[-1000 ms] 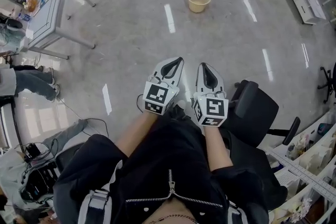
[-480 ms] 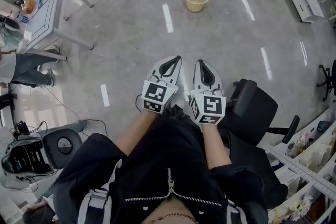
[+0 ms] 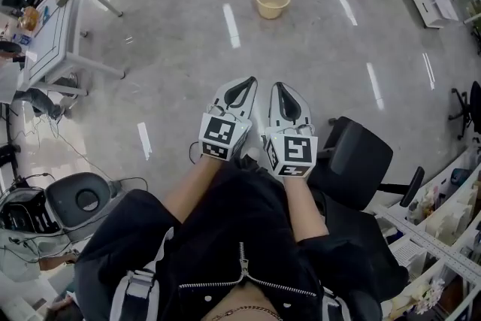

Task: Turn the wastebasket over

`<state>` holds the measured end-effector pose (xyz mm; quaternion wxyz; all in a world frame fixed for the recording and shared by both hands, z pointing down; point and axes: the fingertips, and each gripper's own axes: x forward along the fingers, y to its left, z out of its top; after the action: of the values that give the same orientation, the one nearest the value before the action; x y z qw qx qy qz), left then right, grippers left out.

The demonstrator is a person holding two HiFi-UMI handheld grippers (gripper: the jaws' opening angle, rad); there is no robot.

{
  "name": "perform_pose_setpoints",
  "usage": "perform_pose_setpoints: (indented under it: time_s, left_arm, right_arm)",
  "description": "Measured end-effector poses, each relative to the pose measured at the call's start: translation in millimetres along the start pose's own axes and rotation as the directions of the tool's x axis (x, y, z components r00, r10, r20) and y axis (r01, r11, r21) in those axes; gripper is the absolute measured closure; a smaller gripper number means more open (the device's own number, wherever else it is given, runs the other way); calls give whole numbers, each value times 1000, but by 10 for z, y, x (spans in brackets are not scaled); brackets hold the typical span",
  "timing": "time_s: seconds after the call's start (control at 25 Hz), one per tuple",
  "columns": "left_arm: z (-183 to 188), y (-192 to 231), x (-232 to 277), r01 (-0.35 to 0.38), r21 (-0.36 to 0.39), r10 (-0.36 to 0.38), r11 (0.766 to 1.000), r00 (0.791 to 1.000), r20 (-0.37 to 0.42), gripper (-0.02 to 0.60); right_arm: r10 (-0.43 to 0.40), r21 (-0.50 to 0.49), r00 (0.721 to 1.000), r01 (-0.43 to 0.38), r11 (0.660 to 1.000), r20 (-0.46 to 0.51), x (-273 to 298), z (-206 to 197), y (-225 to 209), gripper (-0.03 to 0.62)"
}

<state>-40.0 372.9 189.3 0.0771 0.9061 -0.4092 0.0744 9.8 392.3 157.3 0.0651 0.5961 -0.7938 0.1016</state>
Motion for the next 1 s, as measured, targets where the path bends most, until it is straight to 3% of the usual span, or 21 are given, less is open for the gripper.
perform_pose_setpoints:
  time_s: [0.4,1.0]
  left_arm:
    - [217,506,827,32,-15,-32,999,999,-17,575]
    - [421,1798,1610,60,-7,-60,998,998,-22,575]
  right_arm:
    - [-45,7,999,45,999,-26,839,195,-454,585]
    - [-87,-20,993,86,996,-78,2246,441,-530,585]
